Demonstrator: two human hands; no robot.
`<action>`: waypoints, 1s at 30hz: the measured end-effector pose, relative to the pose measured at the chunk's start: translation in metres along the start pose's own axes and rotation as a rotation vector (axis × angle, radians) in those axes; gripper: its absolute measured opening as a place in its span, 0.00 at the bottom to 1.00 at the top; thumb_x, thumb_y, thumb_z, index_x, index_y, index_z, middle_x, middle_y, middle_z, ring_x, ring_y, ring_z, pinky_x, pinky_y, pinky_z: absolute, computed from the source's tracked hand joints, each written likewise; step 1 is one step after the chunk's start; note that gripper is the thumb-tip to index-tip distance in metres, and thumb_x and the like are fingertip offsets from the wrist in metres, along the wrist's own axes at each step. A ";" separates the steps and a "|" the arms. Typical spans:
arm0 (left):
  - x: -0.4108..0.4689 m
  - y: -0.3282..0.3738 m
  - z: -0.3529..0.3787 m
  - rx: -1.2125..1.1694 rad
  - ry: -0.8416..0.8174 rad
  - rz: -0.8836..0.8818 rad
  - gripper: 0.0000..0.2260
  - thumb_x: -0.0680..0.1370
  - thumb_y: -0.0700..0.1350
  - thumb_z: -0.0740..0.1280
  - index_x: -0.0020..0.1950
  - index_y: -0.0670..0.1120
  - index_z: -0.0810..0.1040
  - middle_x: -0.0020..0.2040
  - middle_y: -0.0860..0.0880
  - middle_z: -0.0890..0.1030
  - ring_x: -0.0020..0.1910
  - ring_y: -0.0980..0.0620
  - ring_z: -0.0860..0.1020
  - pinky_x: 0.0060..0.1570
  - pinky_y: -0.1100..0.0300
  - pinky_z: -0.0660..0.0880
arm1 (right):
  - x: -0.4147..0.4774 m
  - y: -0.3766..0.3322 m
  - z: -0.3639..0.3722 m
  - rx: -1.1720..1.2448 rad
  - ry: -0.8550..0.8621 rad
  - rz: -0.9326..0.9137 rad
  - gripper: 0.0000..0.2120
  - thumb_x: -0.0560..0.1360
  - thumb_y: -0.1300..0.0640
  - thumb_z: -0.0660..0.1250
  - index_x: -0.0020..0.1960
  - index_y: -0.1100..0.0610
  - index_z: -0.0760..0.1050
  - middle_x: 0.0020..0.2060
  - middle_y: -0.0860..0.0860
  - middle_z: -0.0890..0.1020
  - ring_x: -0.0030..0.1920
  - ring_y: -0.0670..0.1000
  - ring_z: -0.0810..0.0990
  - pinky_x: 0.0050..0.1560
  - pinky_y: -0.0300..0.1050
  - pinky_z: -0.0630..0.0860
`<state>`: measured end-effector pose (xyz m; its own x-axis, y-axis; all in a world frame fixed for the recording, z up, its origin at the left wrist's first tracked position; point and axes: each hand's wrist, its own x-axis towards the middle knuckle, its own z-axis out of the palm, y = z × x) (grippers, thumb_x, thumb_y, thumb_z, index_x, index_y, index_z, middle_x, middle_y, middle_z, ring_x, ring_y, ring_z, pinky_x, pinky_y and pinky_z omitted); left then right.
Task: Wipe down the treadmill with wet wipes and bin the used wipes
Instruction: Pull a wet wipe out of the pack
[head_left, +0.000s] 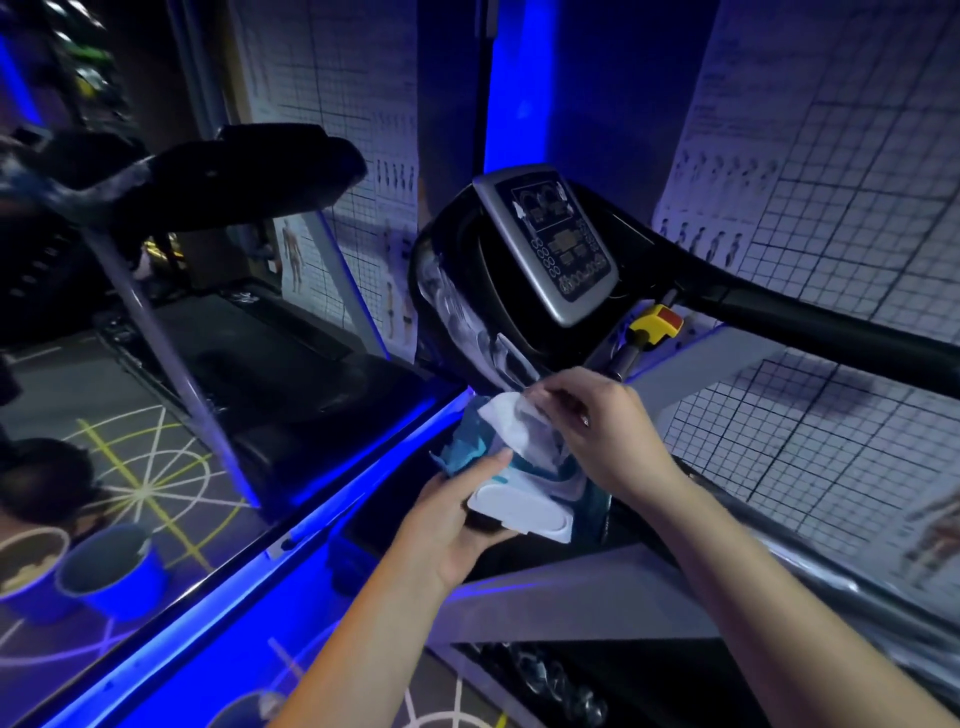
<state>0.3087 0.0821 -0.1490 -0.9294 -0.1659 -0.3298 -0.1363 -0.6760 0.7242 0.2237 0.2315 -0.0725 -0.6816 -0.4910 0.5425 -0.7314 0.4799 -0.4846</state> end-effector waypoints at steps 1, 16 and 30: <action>-0.003 -0.001 0.001 0.001 0.013 0.028 0.16 0.73 0.40 0.78 0.59 0.43 0.84 0.47 0.43 0.86 0.43 0.45 0.86 0.36 0.52 0.83 | 0.001 0.001 0.002 0.010 -0.017 -0.007 0.03 0.80 0.56 0.69 0.52 0.53 0.82 0.46 0.44 0.81 0.45 0.40 0.78 0.44 0.30 0.70; -0.001 -0.019 -0.026 -0.090 0.303 0.206 0.16 0.76 0.33 0.75 0.60 0.47 0.81 0.46 0.51 0.89 0.41 0.53 0.88 0.47 0.50 0.83 | 0.024 -0.004 -0.013 0.193 0.341 0.297 0.17 0.80 0.49 0.68 0.37 0.56 0.69 0.27 0.46 0.68 0.26 0.42 0.63 0.27 0.37 0.59; -0.002 -0.029 -0.025 -0.130 0.189 0.247 0.27 0.74 0.40 0.74 0.74 0.42 0.76 0.64 0.39 0.84 0.62 0.39 0.84 0.54 0.47 0.84 | -0.045 -0.008 0.043 0.247 -0.332 -0.004 0.12 0.83 0.52 0.63 0.55 0.55 0.85 0.61 0.42 0.79 0.63 0.40 0.78 0.61 0.37 0.73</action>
<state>0.3227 0.0840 -0.1841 -0.8472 -0.4580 -0.2692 0.1414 -0.6829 0.7167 0.2591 0.2185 -0.1223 -0.6194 -0.7199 0.3131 -0.6899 0.3088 -0.6548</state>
